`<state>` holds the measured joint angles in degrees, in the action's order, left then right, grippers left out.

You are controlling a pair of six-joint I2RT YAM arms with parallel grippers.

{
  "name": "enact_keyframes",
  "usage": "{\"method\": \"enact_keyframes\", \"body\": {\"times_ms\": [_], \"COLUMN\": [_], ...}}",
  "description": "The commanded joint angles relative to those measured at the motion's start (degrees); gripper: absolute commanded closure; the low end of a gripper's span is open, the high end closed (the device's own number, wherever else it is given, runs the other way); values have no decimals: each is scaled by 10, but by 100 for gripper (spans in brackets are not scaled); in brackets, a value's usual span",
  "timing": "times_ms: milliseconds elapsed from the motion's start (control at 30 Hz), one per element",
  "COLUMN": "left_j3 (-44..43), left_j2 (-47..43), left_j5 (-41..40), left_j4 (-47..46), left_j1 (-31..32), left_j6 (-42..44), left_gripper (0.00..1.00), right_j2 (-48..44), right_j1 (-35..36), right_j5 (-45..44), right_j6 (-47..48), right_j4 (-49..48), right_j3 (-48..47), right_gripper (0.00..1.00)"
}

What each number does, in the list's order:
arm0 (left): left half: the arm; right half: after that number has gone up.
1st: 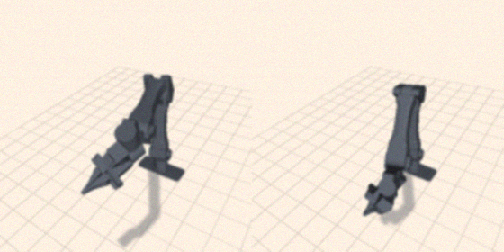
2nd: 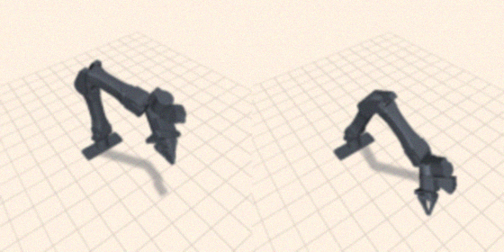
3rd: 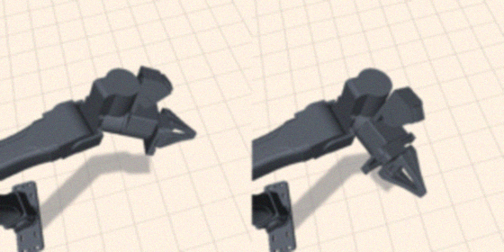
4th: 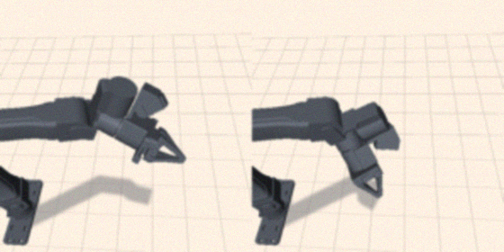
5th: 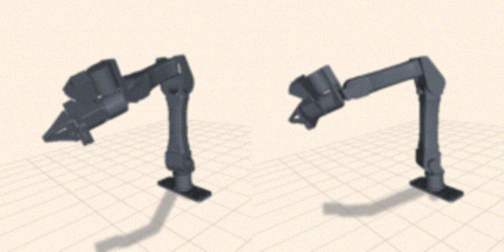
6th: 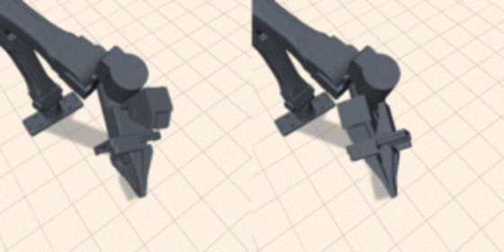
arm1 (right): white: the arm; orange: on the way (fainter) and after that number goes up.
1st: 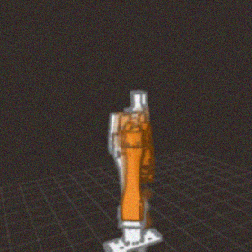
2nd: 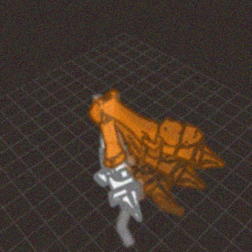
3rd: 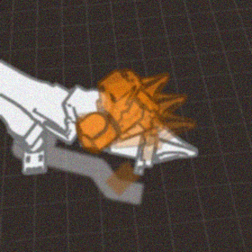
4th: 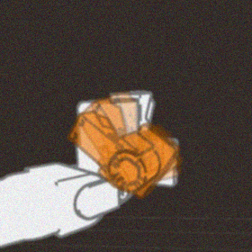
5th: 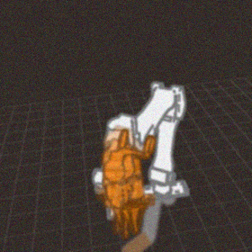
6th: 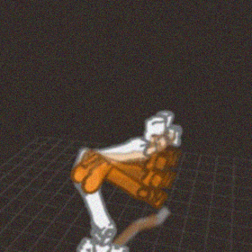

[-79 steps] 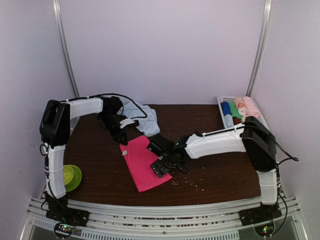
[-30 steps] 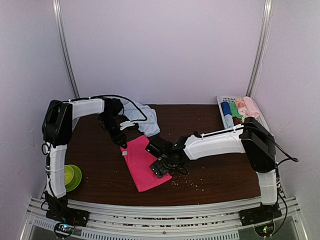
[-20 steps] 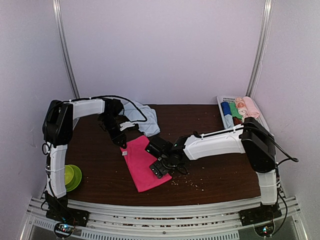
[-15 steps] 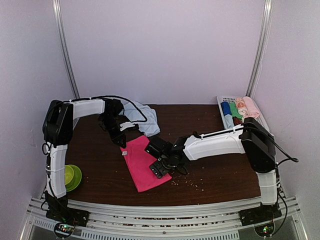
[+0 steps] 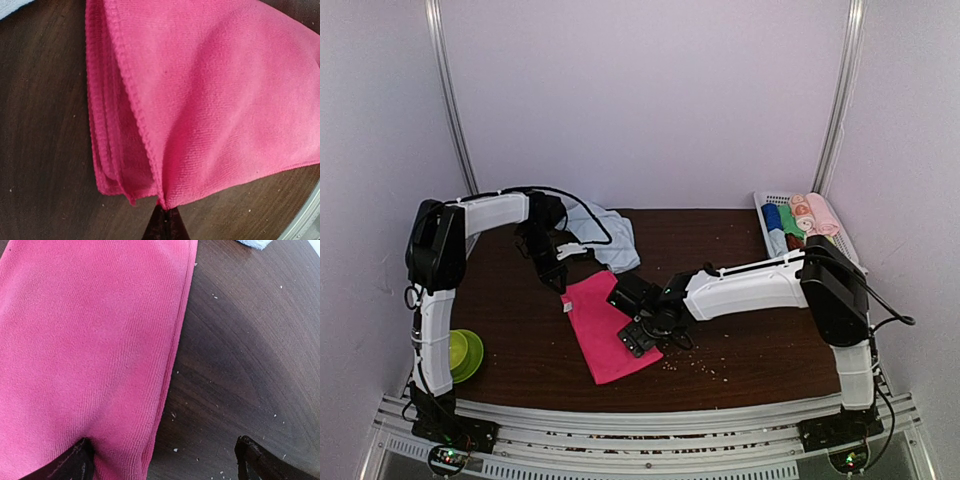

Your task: Roll the towels

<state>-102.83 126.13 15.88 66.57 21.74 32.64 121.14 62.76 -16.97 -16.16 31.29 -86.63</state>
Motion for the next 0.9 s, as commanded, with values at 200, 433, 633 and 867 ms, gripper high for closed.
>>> {"method": "enact_keyframes", "body": {"times_ms": [200, 433, 633, 867], "left_j3": [-97, -112, -91, -7], "left_j2": [53, 56, 6, -35], "left_j5": [-40, -105, -139, -128], "left_j4": [87, 87, 37, -27], "left_j1": [-8, -8, -7, 12], "left_j6": [9, -12, -34, -62], "left_gripper": [95, 54, 30, 12], "right_j2": [38, 39, 27, 17], "right_j1": [15, 17, 18, 27], "right_j5": [-5, -16, -24, -34], "right_j6": [13, 14, 15, -9], "right_j4": [31, 39, 44, 65], "right_j3": [-15, -17, -10, 27], "right_gripper": [0, 0, 0, 0]}}
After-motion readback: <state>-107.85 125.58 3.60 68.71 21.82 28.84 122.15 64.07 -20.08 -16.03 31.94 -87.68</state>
